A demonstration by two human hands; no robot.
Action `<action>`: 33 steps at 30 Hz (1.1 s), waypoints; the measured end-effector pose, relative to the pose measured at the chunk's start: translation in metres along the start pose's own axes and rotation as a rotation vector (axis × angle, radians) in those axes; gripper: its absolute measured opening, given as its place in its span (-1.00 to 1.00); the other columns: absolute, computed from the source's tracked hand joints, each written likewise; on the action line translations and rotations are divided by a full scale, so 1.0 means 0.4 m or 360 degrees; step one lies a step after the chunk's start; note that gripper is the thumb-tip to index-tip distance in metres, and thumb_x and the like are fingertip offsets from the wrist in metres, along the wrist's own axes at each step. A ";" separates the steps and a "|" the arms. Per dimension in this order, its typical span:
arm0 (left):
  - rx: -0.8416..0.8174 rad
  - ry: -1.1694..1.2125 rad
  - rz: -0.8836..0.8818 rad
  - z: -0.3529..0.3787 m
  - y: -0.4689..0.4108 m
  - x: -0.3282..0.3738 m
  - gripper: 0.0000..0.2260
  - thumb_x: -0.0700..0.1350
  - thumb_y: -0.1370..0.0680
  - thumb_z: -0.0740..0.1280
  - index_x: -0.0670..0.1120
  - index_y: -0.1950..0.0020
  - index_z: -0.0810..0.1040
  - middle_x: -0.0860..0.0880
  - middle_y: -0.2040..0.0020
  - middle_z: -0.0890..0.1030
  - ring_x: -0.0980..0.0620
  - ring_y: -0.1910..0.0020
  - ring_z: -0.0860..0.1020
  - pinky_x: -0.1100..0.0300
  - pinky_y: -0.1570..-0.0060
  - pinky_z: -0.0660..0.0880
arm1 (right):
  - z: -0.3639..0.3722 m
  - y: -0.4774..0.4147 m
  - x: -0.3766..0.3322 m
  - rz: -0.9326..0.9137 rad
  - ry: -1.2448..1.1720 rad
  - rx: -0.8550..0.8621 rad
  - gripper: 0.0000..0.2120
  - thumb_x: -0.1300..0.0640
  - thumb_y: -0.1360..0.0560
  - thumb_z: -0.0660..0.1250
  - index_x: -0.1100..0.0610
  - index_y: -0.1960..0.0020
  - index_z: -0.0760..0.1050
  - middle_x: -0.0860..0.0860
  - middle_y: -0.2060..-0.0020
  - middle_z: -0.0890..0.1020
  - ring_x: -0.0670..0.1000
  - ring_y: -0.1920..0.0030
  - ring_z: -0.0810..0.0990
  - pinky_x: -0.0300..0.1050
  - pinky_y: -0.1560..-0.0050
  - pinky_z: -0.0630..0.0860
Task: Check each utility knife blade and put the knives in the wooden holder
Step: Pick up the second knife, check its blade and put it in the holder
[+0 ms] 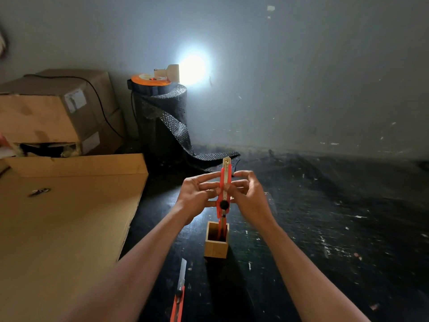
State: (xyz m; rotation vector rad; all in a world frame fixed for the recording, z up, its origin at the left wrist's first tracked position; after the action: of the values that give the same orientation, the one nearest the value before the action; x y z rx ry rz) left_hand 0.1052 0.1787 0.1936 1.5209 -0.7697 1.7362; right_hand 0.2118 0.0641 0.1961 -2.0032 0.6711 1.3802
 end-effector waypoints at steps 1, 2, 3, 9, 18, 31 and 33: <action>-0.0014 0.0000 -0.0019 0.002 0.002 -0.015 -0.58 -0.52 -0.54 0.32 -0.12 -0.26 0.63 -0.15 0.03 0.77 -0.12 0.11 0.77 0.06 0.26 0.69 | 0.001 -0.008 0.002 -0.0006 -0.0005 -0.0021 -0.63 -0.01 -0.55 0.44 0.03 -0.30 0.46 -0.11 0.02 0.68 -0.06 0.05 0.71 -0.14 0.05 0.70; -0.0023 0.0003 -0.0041 0.001 0.001 -0.032 -0.59 -0.52 -0.54 0.32 -0.12 -0.26 0.63 -0.16 0.03 0.77 -0.13 0.10 0.77 0.05 0.24 0.69 | 0.002 -0.015 0.004 -0.0020 0.0010 -0.0045 -0.64 0.03 -0.55 0.45 0.08 -0.30 0.49 -0.06 0.03 0.70 -0.04 0.06 0.72 -0.09 0.05 0.71; -0.0023 0.0006 -0.0064 -0.001 -0.003 -0.050 -0.60 -0.51 -0.54 0.32 -0.13 -0.26 0.62 -0.17 0.02 0.77 -0.14 0.10 0.76 0.04 0.22 0.69 | 0.005 -0.024 0.010 -0.0024 0.0026 -0.0067 -0.67 0.07 -0.55 0.45 0.11 -0.27 0.53 -0.01 0.03 0.72 -0.02 0.06 0.74 -0.01 0.04 0.72; 0.0275 -0.0573 -0.0077 -0.071 -0.041 -0.187 -0.67 -0.24 -0.53 0.49 -0.15 -0.30 0.63 -0.13 -0.07 0.75 -0.03 -0.03 0.73 0.01 -0.06 0.68 | 0.033 -0.063 0.127 0.0134 0.0117 -0.0047 -0.88 0.12 -0.50 0.48 0.05 -0.01 0.60 0.07 0.14 0.73 0.09 0.16 0.75 0.25 0.08 0.69; 0.0183 -0.1067 -0.0429 -0.091 -0.041 -0.402 -0.29 -0.08 -0.39 0.62 -0.09 -0.50 0.46 -0.11 -0.42 0.56 -0.07 -0.33 0.57 -0.06 -0.33 0.52 | 0.078 -0.063 0.296 0.0338 0.0450 -0.0155 -0.90 0.15 -0.55 0.43 0.16 -0.03 0.59 0.03 0.11 0.68 -0.09 0.15 0.65 -0.31 0.29 0.54; 0.0156 -0.1114 -0.0427 -0.092 -0.035 -0.501 -0.29 -0.18 -0.39 0.60 0.07 -0.50 0.47 -0.01 -0.32 0.64 0.02 -0.28 0.62 0.14 -0.32 0.52 | 0.163 -0.022 0.409 0.0466 0.0692 -0.0232 -0.93 0.15 -0.52 0.40 0.09 0.03 0.66 0.05 0.11 0.75 0.08 0.07 0.69 -0.05 0.06 0.59; 0.0159 -0.1082 -0.0427 -0.094 -0.034 -0.504 -0.30 -0.21 -0.40 0.59 0.06 -0.50 0.47 0.01 -0.32 0.64 0.05 -0.28 0.62 0.21 -0.28 0.51 | 0.169 -0.023 0.404 0.0452 0.0675 -0.0209 -0.90 0.15 -0.53 0.41 0.11 0.00 0.68 0.05 0.08 0.76 0.05 0.05 0.70 -0.12 0.04 0.55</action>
State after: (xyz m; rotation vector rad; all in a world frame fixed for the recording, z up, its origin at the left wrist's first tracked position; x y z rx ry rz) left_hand 0.1089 0.1935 -0.0114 2.2078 -0.7558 1.0662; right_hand 0.2284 0.1085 0.0273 -2.4088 1.1132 1.1806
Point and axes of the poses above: each hand's wrist, its own y-axis away from the middle knuckle, its own z-axis out of the palm, x = y × z, the point moved 6 cm from there along -y, towards the middle knuckle
